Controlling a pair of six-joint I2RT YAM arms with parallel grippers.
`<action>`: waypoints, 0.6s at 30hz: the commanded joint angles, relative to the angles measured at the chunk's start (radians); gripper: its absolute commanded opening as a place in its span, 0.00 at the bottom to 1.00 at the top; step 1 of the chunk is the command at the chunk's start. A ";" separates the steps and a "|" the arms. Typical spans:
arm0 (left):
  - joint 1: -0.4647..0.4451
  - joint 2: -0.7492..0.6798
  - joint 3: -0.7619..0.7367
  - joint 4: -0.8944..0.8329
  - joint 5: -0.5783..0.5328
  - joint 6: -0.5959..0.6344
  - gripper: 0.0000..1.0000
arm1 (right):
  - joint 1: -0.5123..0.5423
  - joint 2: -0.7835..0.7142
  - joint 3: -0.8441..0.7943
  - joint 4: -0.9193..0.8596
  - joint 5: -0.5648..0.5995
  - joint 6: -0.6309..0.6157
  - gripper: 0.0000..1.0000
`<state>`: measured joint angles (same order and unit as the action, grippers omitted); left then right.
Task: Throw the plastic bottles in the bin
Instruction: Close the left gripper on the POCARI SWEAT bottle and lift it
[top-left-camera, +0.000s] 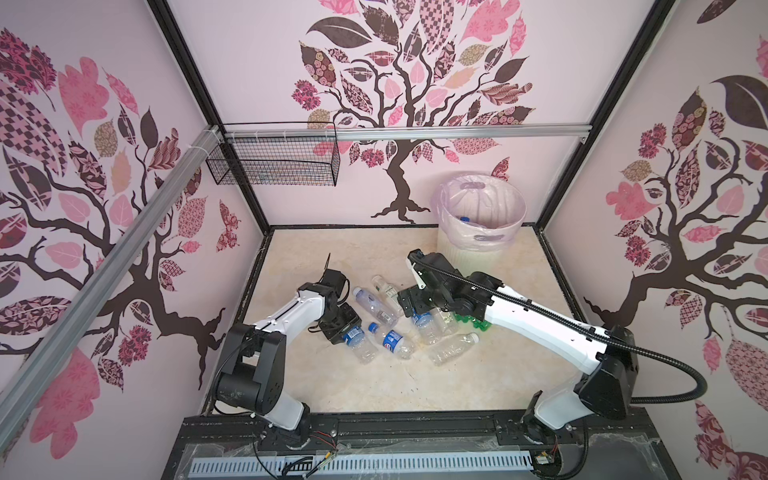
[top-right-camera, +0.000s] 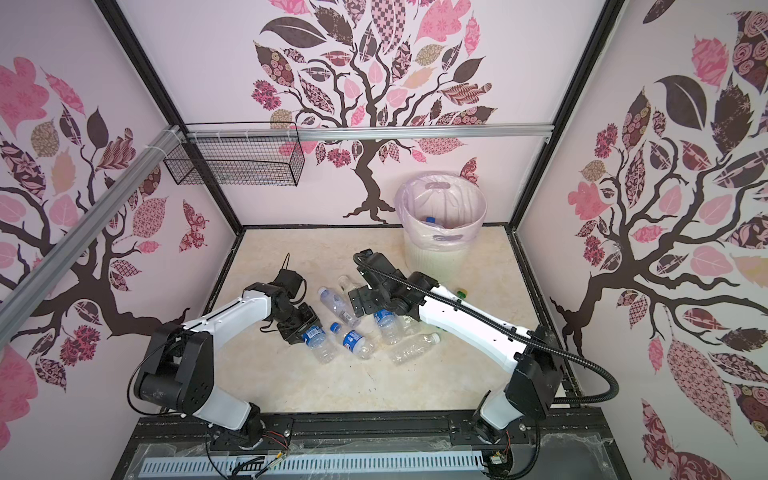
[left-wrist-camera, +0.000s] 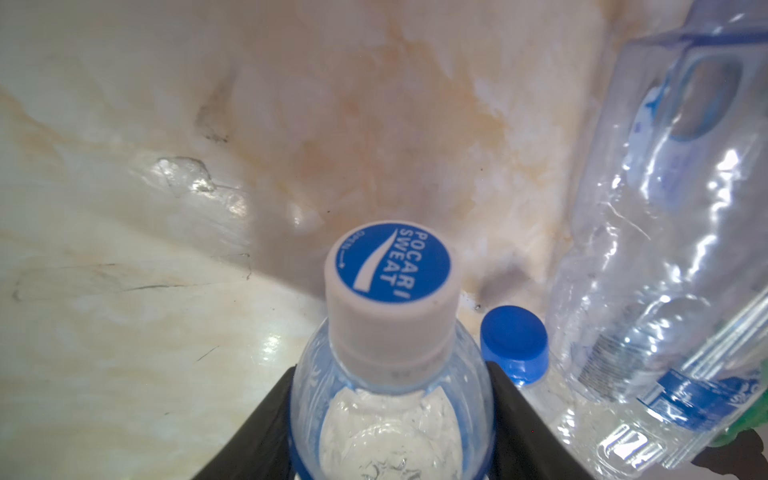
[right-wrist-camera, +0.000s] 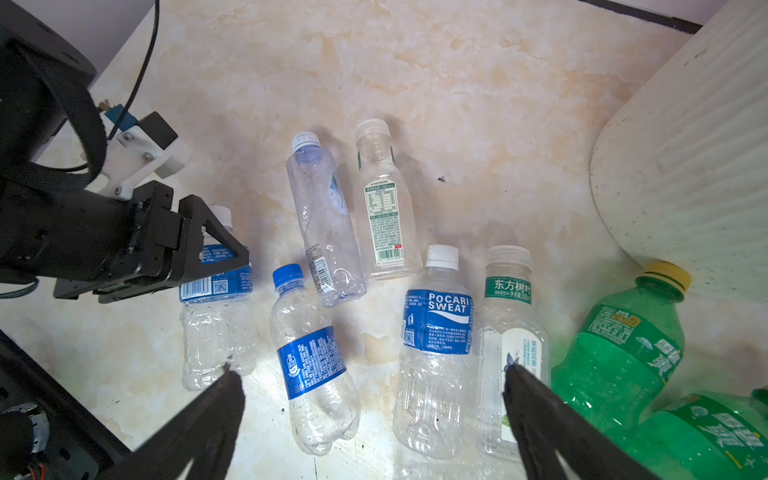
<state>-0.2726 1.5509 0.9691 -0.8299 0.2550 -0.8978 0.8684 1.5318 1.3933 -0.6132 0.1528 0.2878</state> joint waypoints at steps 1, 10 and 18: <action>0.004 -0.034 0.072 -0.050 -0.025 0.041 0.58 | 0.003 -0.045 0.002 0.010 -0.027 0.003 0.99; 0.002 -0.075 0.175 -0.048 0.004 -0.010 0.57 | 0.003 -0.034 0.011 0.043 -0.152 0.006 1.00; -0.018 -0.087 0.250 0.001 0.069 -0.086 0.56 | 0.003 -0.032 -0.007 0.074 -0.274 0.010 0.99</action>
<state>-0.2794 1.4849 1.1751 -0.8600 0.2863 -0.9455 0.8684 1.5318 1.3926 -0.5545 -0.0601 0.2905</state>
